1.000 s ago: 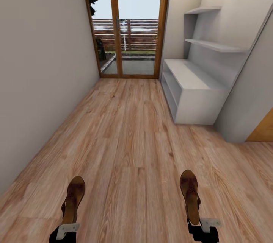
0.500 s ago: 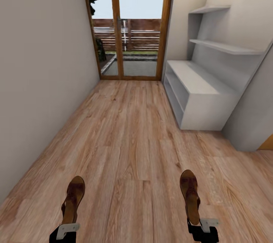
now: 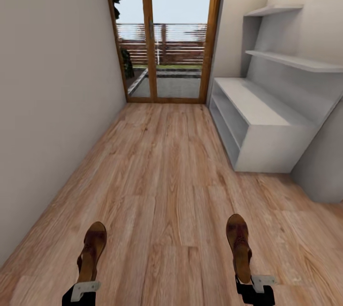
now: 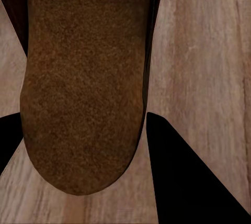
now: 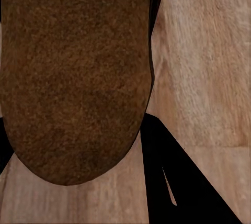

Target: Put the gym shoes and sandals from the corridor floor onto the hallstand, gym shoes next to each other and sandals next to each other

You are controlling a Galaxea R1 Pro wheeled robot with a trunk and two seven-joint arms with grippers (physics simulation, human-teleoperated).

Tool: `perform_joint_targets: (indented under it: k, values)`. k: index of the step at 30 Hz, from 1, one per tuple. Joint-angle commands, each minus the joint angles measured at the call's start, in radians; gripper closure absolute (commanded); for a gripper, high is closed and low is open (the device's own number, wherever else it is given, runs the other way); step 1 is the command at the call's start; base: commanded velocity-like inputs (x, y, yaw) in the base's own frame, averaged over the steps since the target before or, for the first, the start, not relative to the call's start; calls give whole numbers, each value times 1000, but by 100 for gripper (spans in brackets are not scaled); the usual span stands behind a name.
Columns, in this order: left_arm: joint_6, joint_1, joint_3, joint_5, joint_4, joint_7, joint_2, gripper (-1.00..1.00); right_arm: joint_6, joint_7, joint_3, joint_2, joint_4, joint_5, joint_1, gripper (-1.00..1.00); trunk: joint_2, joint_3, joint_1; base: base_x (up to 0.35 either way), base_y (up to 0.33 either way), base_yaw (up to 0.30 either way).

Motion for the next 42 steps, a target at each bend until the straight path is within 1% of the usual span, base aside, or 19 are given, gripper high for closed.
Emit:
perform_joint_targets:
  k: [1,8,13,42]
  values:
    - [-3,-1,9,-9,1,-4,-1,100,-3,0,-7,0,1,4,-1,100,0,-1,0,326,22,0]
    - [-3,-1,9,-9,1,-4,1,100,-3,1,-7,0,1,4,-1,100,0,-1,0,327,19,0]
    - [-4,-1,10,-10,1,-4,1,100,-3,1,-7,-1,1,4,-1,100,0,-1,0,325,125,0]
    - [-4,-1,9,-10,2,-4,-1,100,-1,4,-6,0,0,5,-1,100,0,-1,0,304,201,0]
